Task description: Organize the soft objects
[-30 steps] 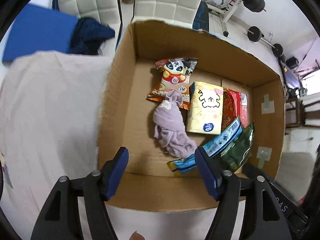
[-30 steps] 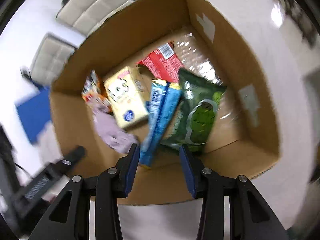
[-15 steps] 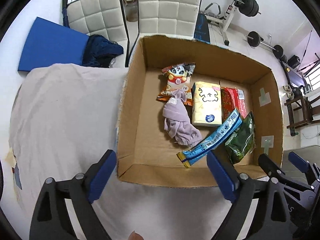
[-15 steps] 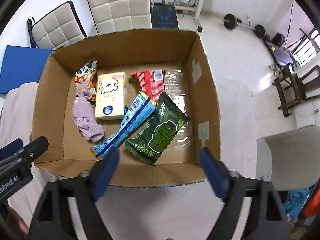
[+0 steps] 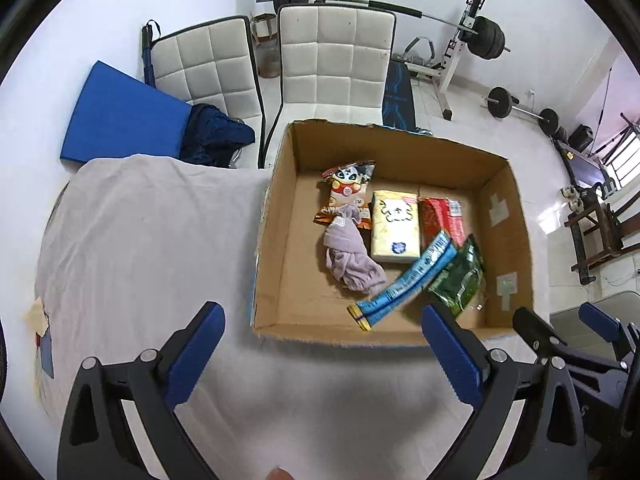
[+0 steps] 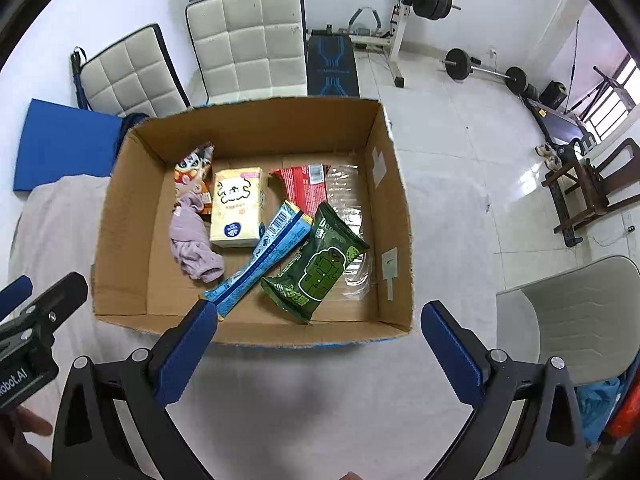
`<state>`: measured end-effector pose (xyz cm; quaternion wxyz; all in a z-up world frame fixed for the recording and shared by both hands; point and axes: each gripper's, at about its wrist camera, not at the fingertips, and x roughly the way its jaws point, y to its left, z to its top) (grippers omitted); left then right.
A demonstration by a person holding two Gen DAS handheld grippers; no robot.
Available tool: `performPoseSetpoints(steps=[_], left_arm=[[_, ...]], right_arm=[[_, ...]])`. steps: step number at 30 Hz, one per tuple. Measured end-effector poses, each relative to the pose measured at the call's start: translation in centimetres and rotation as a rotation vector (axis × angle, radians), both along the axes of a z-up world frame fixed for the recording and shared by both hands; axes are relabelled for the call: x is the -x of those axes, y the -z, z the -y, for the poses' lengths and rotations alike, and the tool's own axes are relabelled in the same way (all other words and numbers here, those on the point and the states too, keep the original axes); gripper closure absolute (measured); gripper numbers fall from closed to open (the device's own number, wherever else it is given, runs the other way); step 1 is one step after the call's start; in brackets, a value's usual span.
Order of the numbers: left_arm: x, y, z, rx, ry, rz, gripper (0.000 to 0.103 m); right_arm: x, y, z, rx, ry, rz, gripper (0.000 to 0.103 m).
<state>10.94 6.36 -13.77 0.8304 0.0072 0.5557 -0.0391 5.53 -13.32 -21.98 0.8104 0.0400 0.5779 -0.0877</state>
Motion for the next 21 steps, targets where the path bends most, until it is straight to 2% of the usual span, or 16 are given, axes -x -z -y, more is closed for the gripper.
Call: performPoseSetpoints(steps=[10,15,21], left_arm=[[6.9,-6.7,0.8,-0.05,0.013,0.125,0.002],[10.1,-10.2,0.5,-0.023,0.019,0.167,0.002],[13.0,-13.0,0.3,0.008,0.031,0.181,0.002]], right_arm=[[7.0,-7.4,0.5,-0.013,-0.022,0.126,0.0],[11.0,-11.1,0.3,-0.048,-0.038,0.163,0.0],[15.7,-15.6,0.3,-0.076,-0.045,0.199,0.0]])
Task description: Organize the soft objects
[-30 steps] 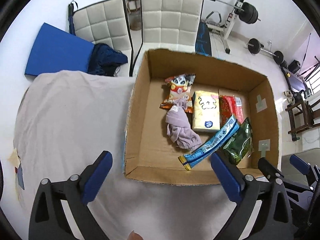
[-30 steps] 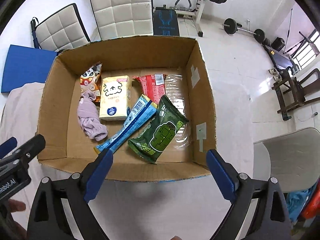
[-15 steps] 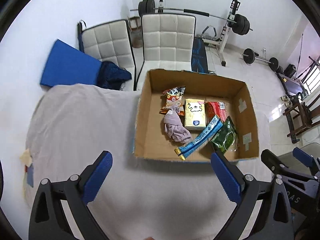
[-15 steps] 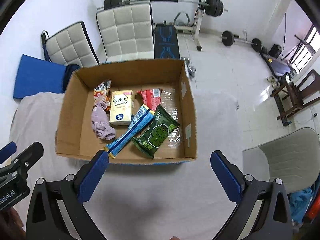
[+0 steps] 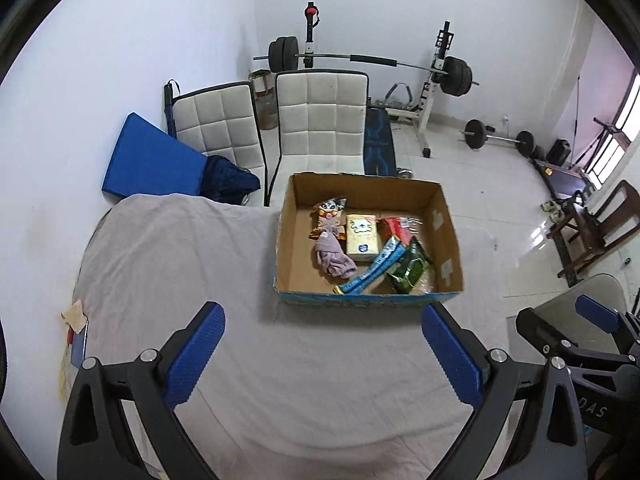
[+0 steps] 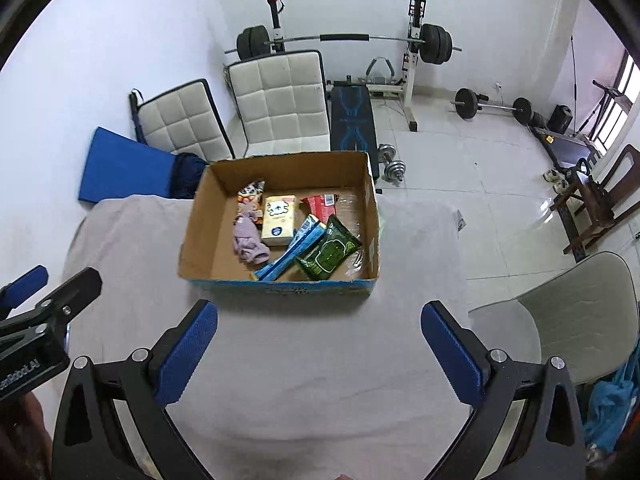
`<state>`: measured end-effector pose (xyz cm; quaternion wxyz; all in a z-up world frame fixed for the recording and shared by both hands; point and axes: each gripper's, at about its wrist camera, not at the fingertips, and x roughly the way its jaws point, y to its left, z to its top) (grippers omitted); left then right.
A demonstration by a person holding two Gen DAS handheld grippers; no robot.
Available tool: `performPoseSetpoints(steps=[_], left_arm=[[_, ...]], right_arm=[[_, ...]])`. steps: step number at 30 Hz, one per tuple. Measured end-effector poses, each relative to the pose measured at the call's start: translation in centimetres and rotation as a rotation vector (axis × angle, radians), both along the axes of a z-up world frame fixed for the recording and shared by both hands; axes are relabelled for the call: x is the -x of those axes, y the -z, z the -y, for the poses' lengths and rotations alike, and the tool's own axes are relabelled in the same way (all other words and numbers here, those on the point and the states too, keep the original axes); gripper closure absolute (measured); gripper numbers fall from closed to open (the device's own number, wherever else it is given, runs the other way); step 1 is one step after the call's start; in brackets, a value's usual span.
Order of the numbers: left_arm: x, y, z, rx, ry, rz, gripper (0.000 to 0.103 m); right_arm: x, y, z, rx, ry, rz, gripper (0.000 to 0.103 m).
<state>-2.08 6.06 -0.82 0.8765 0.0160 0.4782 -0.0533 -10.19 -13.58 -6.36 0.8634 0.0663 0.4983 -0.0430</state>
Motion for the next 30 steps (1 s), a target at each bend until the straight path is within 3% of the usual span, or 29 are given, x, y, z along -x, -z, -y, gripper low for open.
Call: performPoseSetpoints(steps=[13,20,30], left_arm=[[4.7,-4.2,-0.9,0.027,0.01,0.034,0.002],[6.6,-5.4,-0.8,0.028,0.022,0.059,0.002],[6.0,-5.5,-1.1,0.016,-0.008,0.096,0.002]], right_arm=[[7.7,-7.4,-1.9,0.017,-0.036,0.079,0.0],[9.9,-9.2,-2.7,0.025,-0.046,0.087,0.0],[9.3,-9.5,-2.0,0.059,0.0,0.108,0.0]])
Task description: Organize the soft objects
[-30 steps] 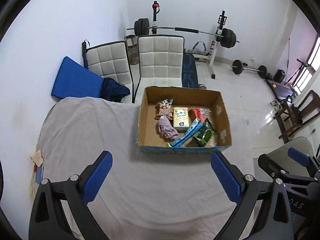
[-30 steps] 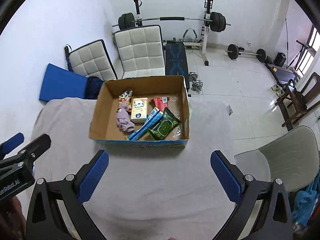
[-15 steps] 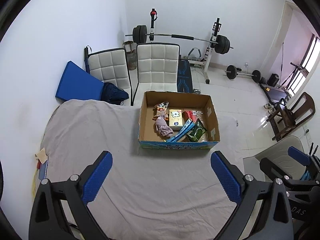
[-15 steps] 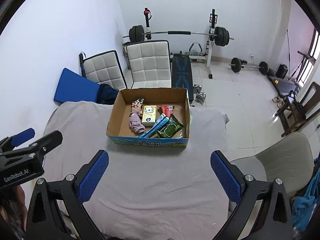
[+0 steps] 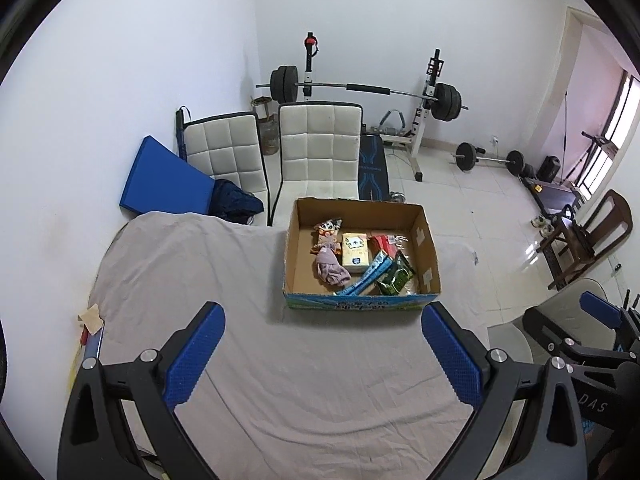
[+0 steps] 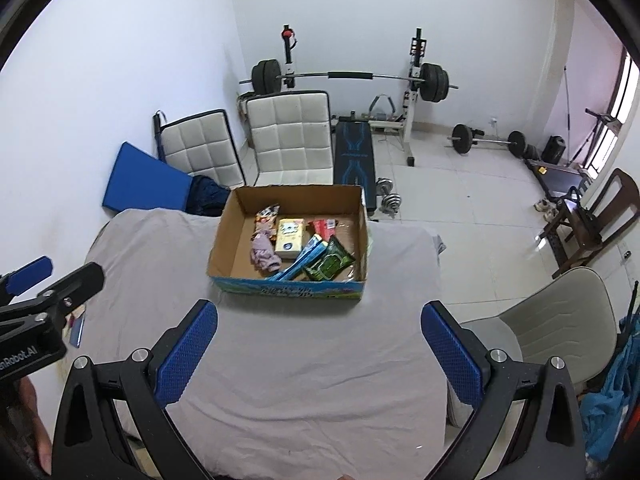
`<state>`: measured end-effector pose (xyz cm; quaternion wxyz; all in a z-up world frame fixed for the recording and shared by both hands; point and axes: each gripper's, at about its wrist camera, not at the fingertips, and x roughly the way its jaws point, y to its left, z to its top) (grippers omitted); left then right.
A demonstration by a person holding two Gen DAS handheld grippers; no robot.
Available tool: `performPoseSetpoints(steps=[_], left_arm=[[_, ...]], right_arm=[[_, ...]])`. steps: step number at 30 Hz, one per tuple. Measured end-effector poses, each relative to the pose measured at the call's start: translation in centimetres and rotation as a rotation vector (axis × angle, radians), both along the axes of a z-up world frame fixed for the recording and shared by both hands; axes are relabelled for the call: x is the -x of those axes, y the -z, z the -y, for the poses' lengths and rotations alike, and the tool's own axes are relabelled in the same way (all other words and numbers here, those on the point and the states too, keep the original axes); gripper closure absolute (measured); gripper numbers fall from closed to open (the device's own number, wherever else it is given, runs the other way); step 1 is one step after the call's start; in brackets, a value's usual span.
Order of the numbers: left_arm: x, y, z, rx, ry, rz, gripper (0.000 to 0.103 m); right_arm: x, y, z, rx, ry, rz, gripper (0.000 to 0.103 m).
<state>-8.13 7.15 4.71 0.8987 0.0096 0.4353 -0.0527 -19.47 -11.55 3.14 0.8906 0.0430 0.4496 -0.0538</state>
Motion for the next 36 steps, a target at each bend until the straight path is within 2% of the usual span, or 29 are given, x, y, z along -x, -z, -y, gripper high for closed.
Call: performPoseSetpoints(steps=[9,23,36], left_arm=[[-1.6,0.4,-0.4,-0.007,-0.023,0.027,0.002],[-3.4,1.8,0.1,-0.037,-0.033,0.014,0.002],[-4.0,2.3,0.1,-0.028,-0.031,0.006,0.002]], right_arm=[[-2.5,0.3,1.1,0.028,0.034,0.022,0.0],[-6.0,1.6,1.2,0.044,0.031,0.017,0.0],[-7.0,2.3,1.2,0.055,0.034,0.018,0.0]])
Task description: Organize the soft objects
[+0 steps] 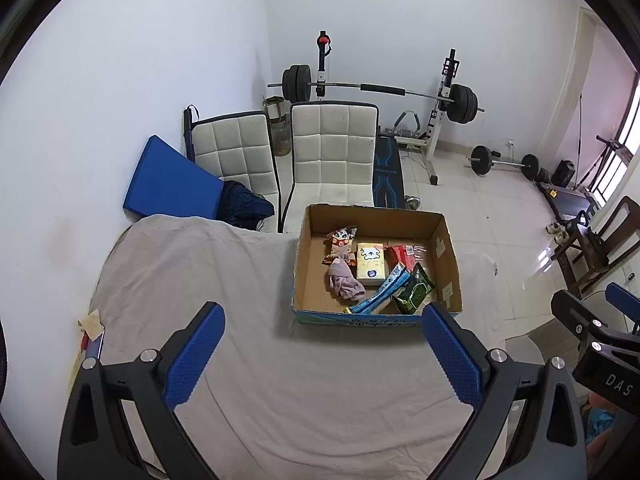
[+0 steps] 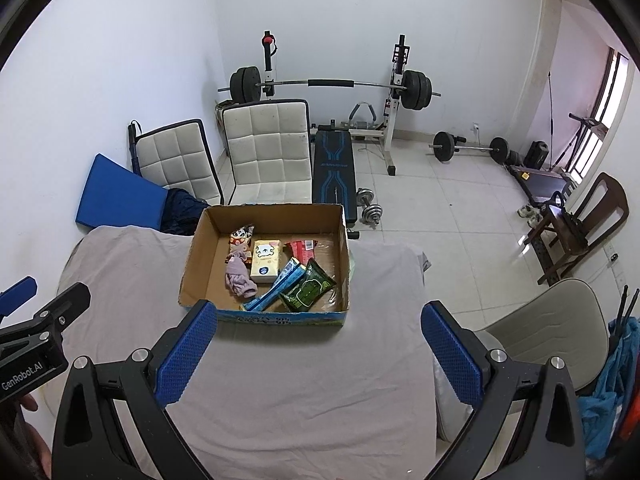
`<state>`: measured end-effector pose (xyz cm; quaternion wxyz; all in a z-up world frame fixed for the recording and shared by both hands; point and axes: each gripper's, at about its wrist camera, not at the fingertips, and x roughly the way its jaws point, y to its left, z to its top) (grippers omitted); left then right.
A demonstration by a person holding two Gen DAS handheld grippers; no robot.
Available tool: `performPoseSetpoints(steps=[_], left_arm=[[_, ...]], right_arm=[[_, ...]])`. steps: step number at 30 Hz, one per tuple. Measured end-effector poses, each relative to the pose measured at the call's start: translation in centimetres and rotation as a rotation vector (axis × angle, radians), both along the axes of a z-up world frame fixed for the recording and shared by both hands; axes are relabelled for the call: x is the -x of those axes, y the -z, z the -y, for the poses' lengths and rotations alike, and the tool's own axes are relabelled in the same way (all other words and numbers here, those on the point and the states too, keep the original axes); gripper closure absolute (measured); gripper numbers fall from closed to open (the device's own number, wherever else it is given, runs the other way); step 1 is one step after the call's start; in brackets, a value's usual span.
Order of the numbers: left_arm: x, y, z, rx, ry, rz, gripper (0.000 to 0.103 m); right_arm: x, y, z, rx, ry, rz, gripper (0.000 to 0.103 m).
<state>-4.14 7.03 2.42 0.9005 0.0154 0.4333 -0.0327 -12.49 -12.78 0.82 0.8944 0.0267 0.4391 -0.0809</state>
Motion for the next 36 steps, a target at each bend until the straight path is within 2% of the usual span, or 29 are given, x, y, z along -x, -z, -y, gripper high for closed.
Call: performPoseSetpoints(steps=[36], left_arm=[[0.06,0.1,0.17,-0.005,0.001,0.002,0.002]], right_arm=[[0.26,-0.08,0.02,0.008,0.0,0.004,0.0]])
